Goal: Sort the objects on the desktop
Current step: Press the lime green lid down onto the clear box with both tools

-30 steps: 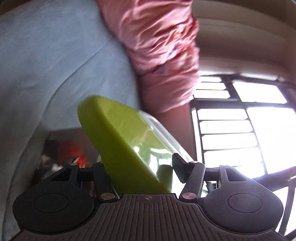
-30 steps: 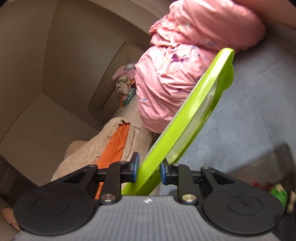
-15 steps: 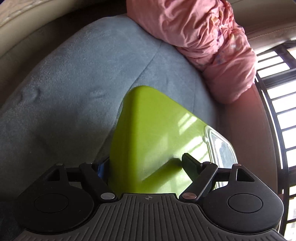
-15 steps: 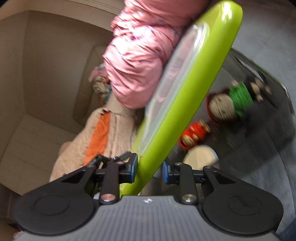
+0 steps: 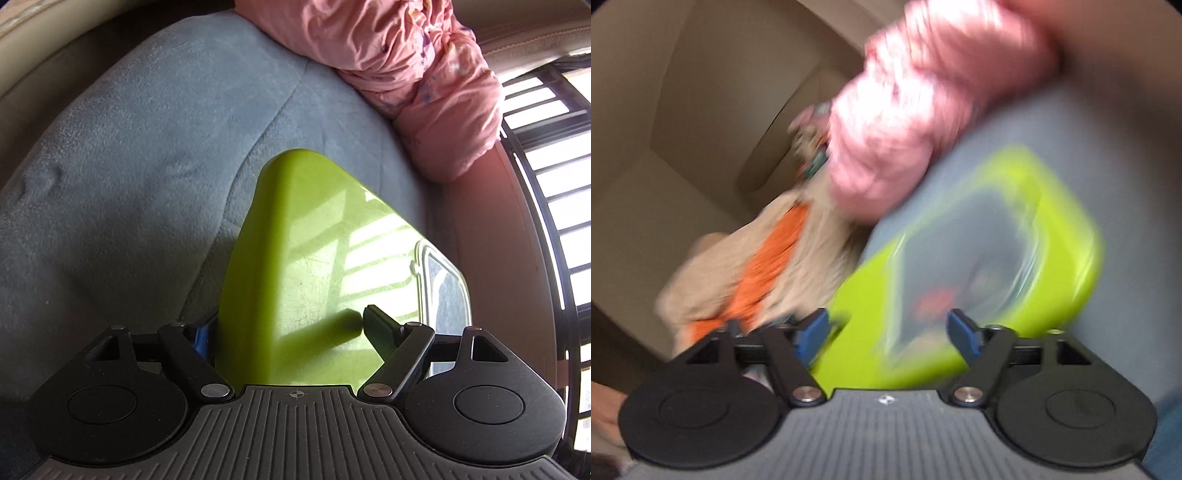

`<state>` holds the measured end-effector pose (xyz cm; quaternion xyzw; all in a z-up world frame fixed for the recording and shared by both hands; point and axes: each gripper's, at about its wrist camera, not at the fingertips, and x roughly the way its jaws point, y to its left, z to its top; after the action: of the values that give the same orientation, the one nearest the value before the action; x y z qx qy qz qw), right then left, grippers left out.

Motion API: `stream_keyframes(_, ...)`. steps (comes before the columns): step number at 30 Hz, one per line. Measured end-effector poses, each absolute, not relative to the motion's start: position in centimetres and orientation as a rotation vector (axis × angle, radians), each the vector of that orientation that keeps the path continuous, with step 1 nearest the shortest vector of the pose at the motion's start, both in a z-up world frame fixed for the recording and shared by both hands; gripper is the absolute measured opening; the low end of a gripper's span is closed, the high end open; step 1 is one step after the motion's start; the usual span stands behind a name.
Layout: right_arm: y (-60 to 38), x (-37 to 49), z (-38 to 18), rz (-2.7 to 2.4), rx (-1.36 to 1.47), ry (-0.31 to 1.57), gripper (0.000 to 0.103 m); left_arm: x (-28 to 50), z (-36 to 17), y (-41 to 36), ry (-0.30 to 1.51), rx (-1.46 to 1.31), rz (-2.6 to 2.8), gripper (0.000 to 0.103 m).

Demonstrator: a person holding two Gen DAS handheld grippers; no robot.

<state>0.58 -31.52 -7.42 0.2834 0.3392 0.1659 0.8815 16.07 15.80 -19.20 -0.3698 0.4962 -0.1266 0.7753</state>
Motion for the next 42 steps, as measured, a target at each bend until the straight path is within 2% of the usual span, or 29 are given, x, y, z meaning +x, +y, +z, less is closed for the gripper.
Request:
stream_keyframes(5, -32.6, 5.1, -5.1, 0.247, 0.380, 0.709, 0.083, 16.3, -19.6, 15.9, 1.083, -0.805, -0.278, 0.084)
stream_keyframes(9, -32.7, 9.2, -6.7, 0.237, 0.324, 0.804, 0.080, 16.6, -19.7, 15.8, 1.097, -0.800, -0.287, 0.084)
stream_keyframes(13, -34.5, 11.8, -9.6, 0.206, 0.422, 0.838, 0.078, 17.3, -20.1, 15.8, 1.126, -0.807, -0.310, 0.085)
stream_keyframes(15, -35.5, 12.2, -11.0, 0.245, 0.523, 0.861, 0.077, 17.6, -20.0, 15.5, 1.143, -0.787, -0.324, 0.087)
stream_keyframes(17, -35.8, 12.5, -12.6, 0.268, 0.571, 0.903, 0.081, 18.2, -19.9, 15.2, 1.161, -0.769, -0.337, 0.089)
stream_keyframes(18, -35.7, 12.6, -13.4, 0.265, 0.564, 0.927, 0.078, 18.5, -19.9, 15.0, 1.172, -0.763, -0.340, 0.090)
stream_keyframes(19, -35.3, 12.7, -14.0, 0.253, 0.525, 0.939, 0.066, 18.9, -19.7, 14.9, 1.183, -0.756, -0.329, 0.091)
stream_keyframes(20, -35.2, 12.4, -14.4, 0.249, 0.512, 0.931, 0.067, 19.4, -19.5, 14.7, 1.193, -0.748, -0.319, 0.093)
stream_keyframes(22, -35.3, 11.7, -14.5, 0.233, 0.547, 0.917, 0.063, 20.6, -18.4, 14.4, 1.180, -0.706, -0.317, 0.093)
stream_keyframes(28, -35.7, 9.3, -14.0, 0.213, 0.647, 0.852, 0.063, 24.5, -16.4, 12.8, 1.193, -0.587, -0.315, 0.094)
stream_keyframes(36, -35.8, 8.7, -14.6, 0.162, 0.555, 0.830, 0.063, 19.7, -17.2, 12.7, 1.251, -0.577, -0.321, 0.094)
stream_keyframes(42, -34.3, 9.2, -13.9, 0.170, 0.517, 0.825, 0.063, 18.7, -17.0, 15.5, 1.197, -0.690, -0.287, 0.093)
